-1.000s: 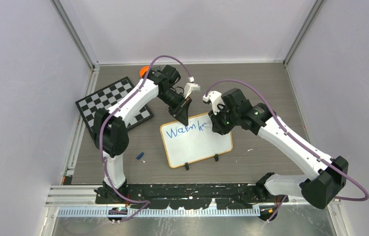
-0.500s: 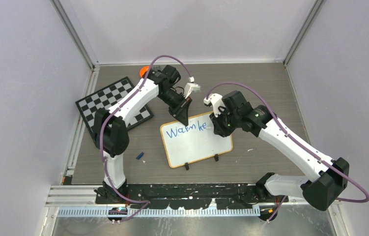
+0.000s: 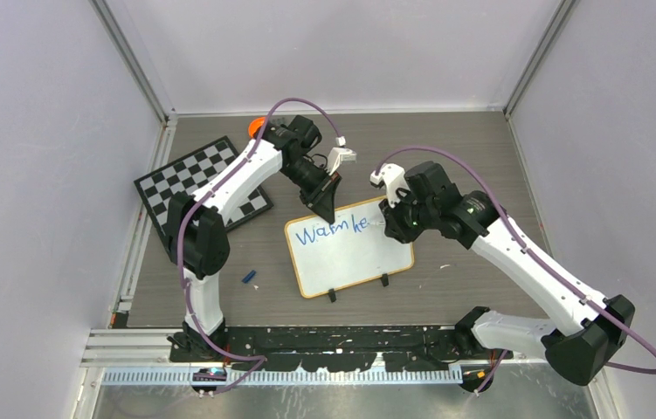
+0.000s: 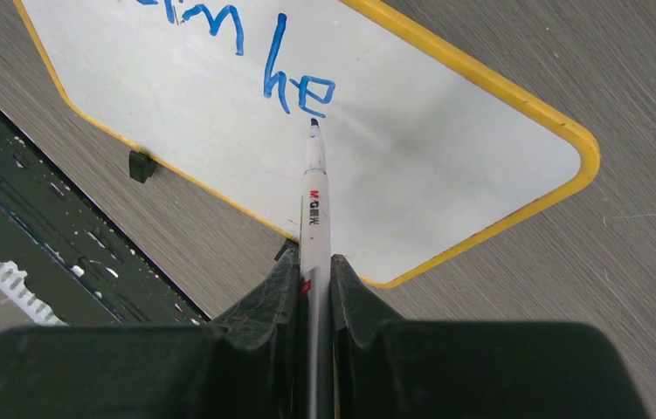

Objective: Write a sentence on the whiteboard

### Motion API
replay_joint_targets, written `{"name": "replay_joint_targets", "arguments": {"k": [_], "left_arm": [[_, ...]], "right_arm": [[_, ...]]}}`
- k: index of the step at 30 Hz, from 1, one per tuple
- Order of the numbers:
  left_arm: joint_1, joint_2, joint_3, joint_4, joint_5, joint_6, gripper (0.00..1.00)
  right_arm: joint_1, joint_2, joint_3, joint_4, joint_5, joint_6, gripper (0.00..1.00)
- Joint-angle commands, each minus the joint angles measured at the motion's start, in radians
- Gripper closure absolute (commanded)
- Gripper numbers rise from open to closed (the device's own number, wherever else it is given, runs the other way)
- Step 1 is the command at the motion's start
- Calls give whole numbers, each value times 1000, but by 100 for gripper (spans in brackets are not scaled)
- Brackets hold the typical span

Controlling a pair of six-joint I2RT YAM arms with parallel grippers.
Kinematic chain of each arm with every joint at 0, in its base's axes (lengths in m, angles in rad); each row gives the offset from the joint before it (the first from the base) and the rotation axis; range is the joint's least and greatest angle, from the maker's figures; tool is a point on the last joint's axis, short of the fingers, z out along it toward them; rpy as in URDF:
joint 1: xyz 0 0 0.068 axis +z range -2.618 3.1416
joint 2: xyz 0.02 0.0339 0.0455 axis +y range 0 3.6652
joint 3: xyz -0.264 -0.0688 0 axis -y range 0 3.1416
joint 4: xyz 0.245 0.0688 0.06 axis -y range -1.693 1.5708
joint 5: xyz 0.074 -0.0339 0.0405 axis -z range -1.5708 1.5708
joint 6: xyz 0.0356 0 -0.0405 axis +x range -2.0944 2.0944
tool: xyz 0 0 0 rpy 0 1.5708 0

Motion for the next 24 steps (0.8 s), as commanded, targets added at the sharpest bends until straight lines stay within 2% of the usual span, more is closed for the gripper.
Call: {"name": "replay_joint_targets", "arguments": {"k": [1,8,24], "left_arm": [[-12,25,11,-1,-20,-6,100],[-13,19,-4,6,-17,-3,100],[-13,21,-1,6,-13,-6,100]], "right_arm": [[-13,-33,22,33,-6,26,100],[-89,-64,-17,77,-105,78,100],[-93,-44,-59,126,-102,77,100]]}}
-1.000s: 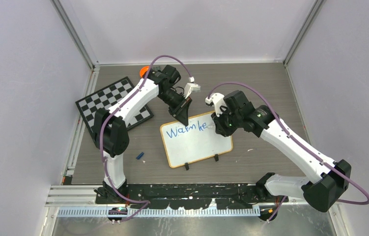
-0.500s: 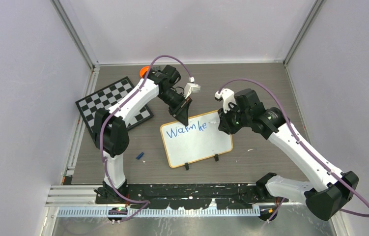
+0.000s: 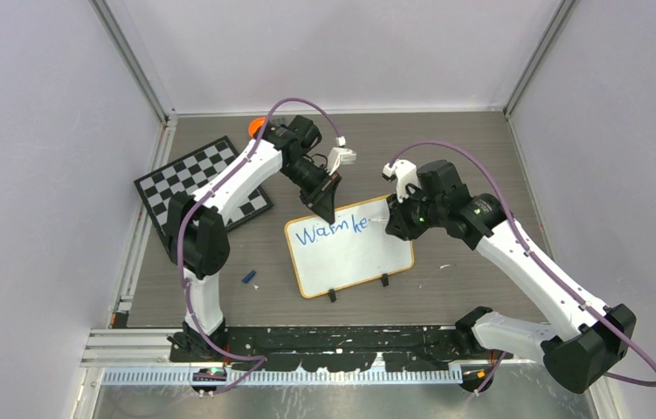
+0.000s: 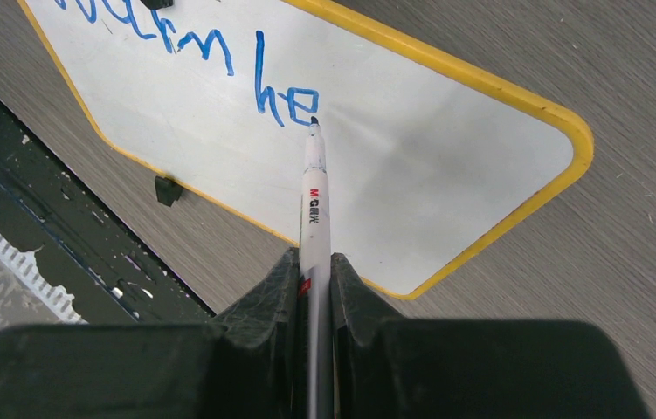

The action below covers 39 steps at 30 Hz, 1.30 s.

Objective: Write a sentence on the whiteboard

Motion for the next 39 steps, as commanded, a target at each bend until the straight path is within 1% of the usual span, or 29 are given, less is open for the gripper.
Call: {"name": "replay_joint_targets", "arguments": {"k": [1,16,30,39], "left_arm": [[-13,21,-2,7,-15,-6,100],[-12,30,1,6,-12,-6,100],[-12,37,3,4,-13,0,100],[-13,37,4,2,-15,2,100]], "right_arm": [[-1,-2,3,55,7,6,100],[-1,23,3,65,74,3,100],[5,74,28,82,40,16,100],[6,56,3,43,63,-14,100]]}}
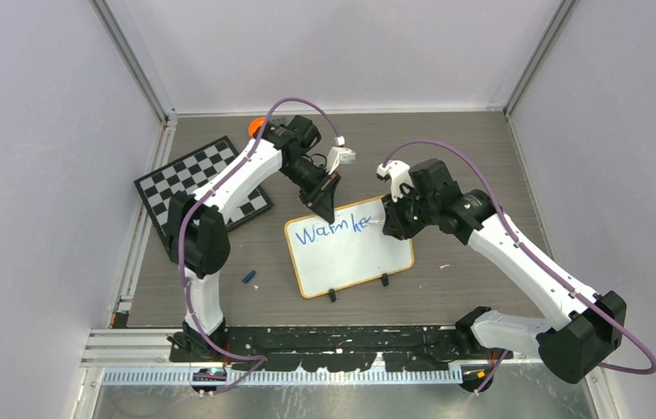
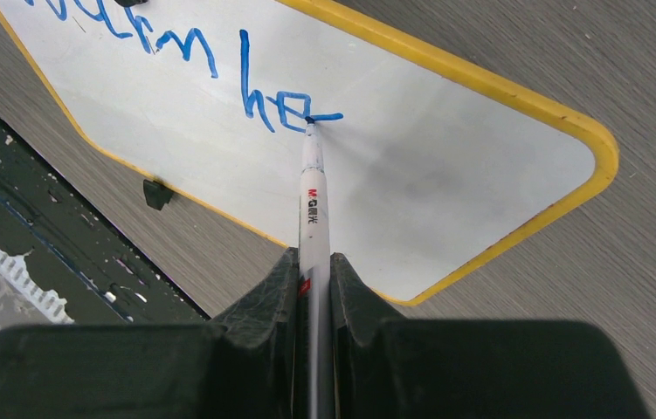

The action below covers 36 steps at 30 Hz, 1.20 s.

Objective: Write a sentence on the whiteboard

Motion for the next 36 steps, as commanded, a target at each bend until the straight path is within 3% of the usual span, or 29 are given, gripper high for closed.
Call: {"name": "replay_joint_targets", "arguments": {"k": [1,24,36], "left_arm": [[-19,30,5,0,-20,1,100],[-18,34,17,-6,-19,-4,100],[-19,35,17,-7,-20,1,100]], "right_arm": [[1,-8,6,19,51,-20,100],[-2,-5,87,20,81,-29,100],[-2,-17,34,-13,79,-44,100]]}}
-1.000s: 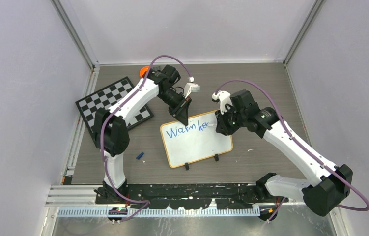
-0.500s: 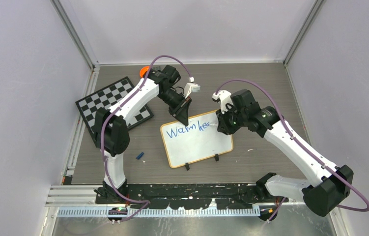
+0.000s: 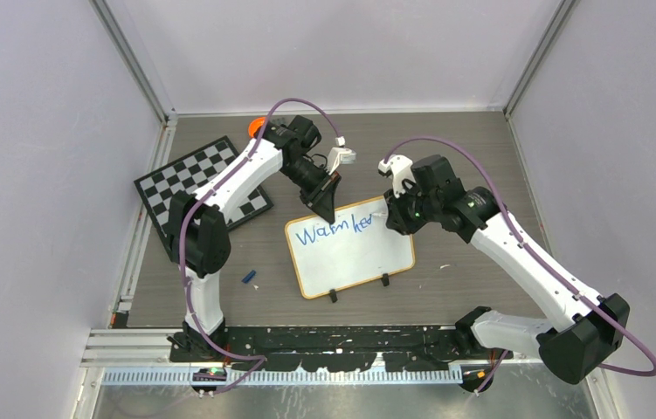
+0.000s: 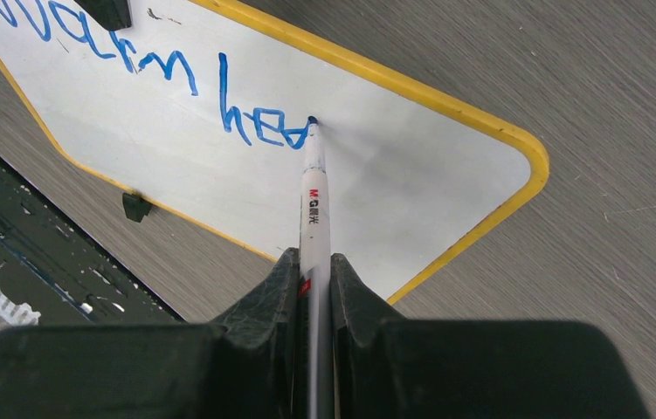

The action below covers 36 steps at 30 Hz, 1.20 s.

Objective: Write a sentence on the whiteboard

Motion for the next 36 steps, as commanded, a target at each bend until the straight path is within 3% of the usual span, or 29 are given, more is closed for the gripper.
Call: {"name": "replay_joint_targets", "arguments": {"k": [1,22,36], "left_arm": [[-17,28,13,-2,-30,0,100],[-22,36,28,-9,-27,-3,100],[-22,38,25,-11,-31,3,100]], "right_arm": [[-4,-19,-19,7,19,-16,100],[-3,-43,64,-52,-33,-34,100],[-5,4,30,12,76,-36,100]]}}
